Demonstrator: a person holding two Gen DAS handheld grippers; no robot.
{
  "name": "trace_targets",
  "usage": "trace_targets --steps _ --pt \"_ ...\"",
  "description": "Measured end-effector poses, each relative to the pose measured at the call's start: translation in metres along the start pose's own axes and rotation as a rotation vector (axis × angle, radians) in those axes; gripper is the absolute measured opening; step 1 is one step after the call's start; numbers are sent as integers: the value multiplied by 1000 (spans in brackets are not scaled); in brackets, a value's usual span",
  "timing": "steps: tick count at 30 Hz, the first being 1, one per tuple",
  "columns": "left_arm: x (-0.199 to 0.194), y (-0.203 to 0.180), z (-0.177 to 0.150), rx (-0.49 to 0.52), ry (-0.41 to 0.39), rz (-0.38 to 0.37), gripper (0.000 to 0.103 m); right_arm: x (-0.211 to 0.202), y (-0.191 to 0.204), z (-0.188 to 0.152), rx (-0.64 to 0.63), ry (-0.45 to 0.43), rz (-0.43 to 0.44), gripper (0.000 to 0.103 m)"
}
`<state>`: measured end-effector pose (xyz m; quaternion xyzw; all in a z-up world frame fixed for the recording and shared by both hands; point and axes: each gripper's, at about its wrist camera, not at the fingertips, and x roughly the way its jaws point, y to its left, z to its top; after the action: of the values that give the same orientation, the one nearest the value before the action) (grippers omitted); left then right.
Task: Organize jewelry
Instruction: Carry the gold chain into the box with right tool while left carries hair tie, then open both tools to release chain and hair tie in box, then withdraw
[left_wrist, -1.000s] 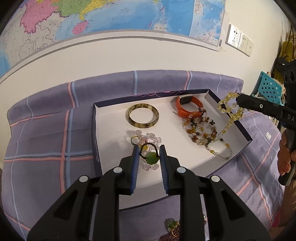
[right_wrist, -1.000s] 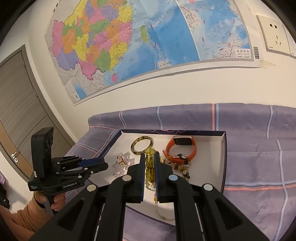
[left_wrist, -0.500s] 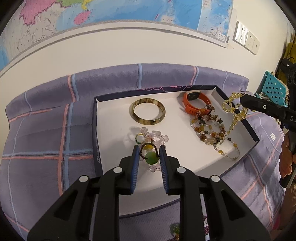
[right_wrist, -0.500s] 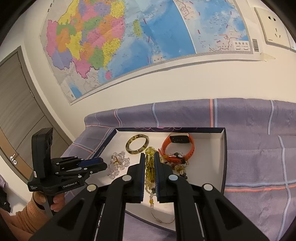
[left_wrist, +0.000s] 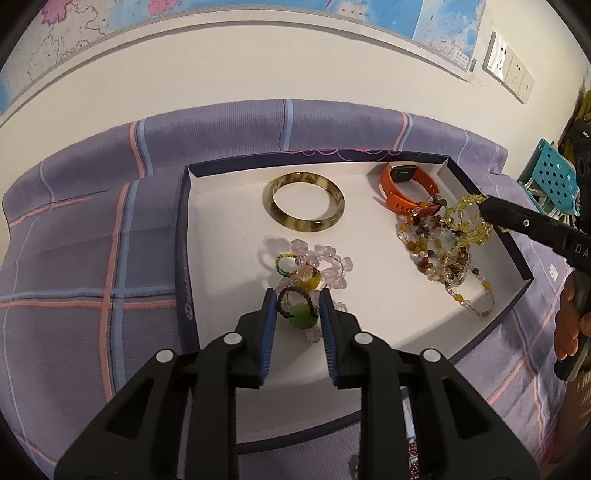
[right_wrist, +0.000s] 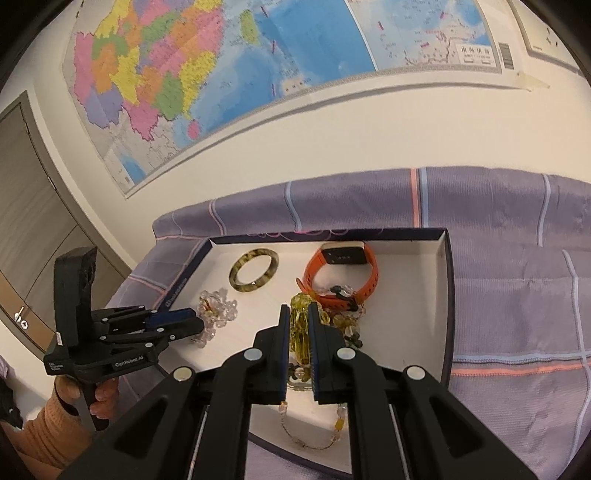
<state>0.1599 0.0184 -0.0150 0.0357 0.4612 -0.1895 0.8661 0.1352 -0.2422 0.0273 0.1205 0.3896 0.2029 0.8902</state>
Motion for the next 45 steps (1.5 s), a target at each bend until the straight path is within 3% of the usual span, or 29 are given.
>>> trace_targets --steps 9,14,18,24,26,32,37,45 --pt "1 -4 1 10 5 6 24 8 -6 -3 17 25 -14 10" --pt "0 -5 3 13 1 10 33 12 -8 -4 24 38 -27 16" --pt "-3 -3 3 6 -7 2 34 13 -11 -6 34 44 -38 19" --pt "-14 -2 2 -1 -39 -10 41 9 -13 -7 40 42 -51 23" --pt "-23 -2 1 0 -66 -14 48 6 -13 -7 41 37 -53 24" --pt "-51 -1 -4 -6 -125 -23 49 -4 -10 -7 39 21 -52 27" --pt "-76 -3 -16 9 -171 -35 49 -21 5 -12 0 4 -43 29" --pt "-97 -7 -48 45 -185 -24 49 -37 59 -40 -149 42 61 34"
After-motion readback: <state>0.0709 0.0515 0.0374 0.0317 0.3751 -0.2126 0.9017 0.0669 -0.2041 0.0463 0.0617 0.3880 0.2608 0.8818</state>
